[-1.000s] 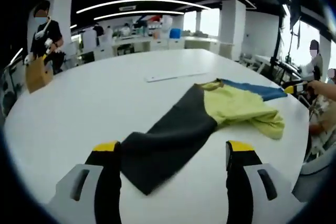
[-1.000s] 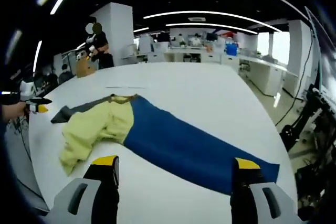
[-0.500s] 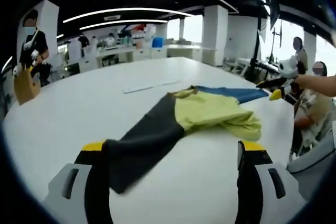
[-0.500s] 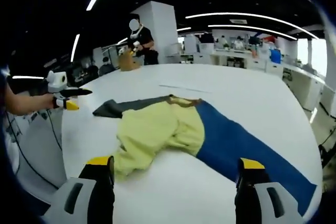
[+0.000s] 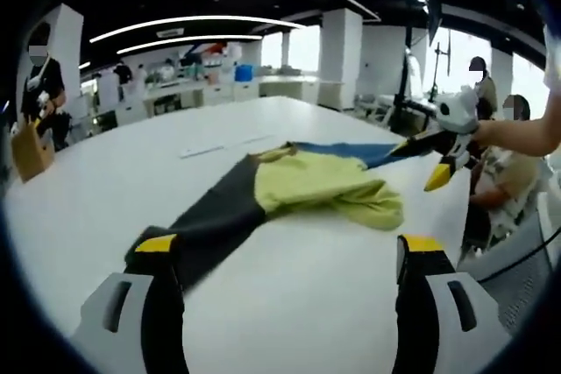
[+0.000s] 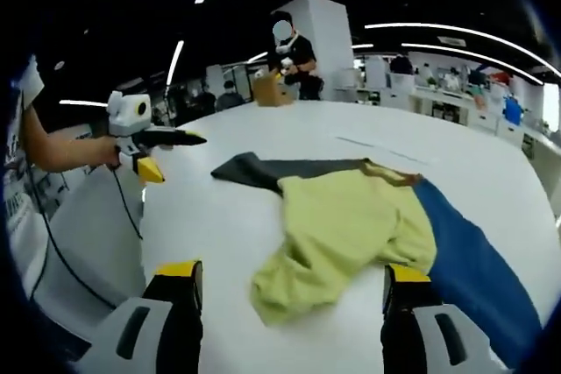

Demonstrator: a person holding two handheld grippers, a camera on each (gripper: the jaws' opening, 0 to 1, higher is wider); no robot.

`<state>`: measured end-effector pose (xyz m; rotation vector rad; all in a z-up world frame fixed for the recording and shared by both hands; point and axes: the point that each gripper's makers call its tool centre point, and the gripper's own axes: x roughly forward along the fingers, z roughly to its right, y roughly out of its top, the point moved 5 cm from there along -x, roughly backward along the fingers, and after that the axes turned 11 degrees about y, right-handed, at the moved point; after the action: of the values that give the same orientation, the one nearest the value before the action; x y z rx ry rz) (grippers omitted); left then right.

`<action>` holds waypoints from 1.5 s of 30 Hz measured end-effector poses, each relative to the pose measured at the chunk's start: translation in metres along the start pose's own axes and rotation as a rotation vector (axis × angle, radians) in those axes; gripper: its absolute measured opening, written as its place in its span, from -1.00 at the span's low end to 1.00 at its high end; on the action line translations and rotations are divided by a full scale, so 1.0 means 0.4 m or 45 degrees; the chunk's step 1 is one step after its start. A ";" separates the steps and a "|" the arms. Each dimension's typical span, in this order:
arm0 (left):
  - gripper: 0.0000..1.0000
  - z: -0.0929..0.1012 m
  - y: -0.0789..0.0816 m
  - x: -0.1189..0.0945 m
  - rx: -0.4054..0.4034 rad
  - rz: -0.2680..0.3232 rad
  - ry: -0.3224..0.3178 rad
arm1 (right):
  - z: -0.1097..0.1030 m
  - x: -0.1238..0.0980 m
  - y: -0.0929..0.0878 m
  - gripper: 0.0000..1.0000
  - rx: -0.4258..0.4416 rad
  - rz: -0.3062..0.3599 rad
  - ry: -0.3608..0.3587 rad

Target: Fold the garment on the visible template until the final outline fits inside the template.

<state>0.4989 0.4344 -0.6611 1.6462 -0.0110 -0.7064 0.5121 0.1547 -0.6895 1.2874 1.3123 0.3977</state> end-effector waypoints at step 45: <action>0.82 0.099 -0.078 -0.027 0.048 -0.103 -0.074 | 0.005 0.096 -0.027 -0.94 -0.197 -0.243 -0.139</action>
<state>0.4606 0.4101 -0.6854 1.6688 0.0003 -0.8197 0.5209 0.1819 -0.7171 1.0307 1.2735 0.2849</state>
